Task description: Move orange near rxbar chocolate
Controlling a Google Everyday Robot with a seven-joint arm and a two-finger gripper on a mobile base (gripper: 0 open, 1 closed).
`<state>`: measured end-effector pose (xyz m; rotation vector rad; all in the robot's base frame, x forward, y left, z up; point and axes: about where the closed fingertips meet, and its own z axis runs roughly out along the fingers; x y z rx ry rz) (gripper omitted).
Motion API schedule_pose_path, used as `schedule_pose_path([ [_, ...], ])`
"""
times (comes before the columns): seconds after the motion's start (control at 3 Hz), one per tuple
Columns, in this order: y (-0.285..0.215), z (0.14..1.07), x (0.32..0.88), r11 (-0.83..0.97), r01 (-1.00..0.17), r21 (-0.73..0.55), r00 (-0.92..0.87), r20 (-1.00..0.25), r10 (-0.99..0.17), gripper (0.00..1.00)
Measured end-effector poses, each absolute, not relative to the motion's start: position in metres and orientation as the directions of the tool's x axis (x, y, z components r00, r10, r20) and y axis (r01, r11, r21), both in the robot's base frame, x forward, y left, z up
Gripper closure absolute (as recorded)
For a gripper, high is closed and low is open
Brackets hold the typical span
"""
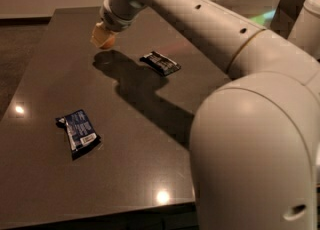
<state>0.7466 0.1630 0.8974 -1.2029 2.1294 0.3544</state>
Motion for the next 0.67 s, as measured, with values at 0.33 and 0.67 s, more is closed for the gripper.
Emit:
schedule_pose_path([
  [0.33, 0.108, 0.887, 0.732, 0.573, -0.815, -0.083, -0.399, -0.637, -0.660, 1.00],
  [0.67, 0.077, 0.880, 0.725, 0.596, -0.799, -0.082, -0.425, -0.624, -0.656, 1.00],
])
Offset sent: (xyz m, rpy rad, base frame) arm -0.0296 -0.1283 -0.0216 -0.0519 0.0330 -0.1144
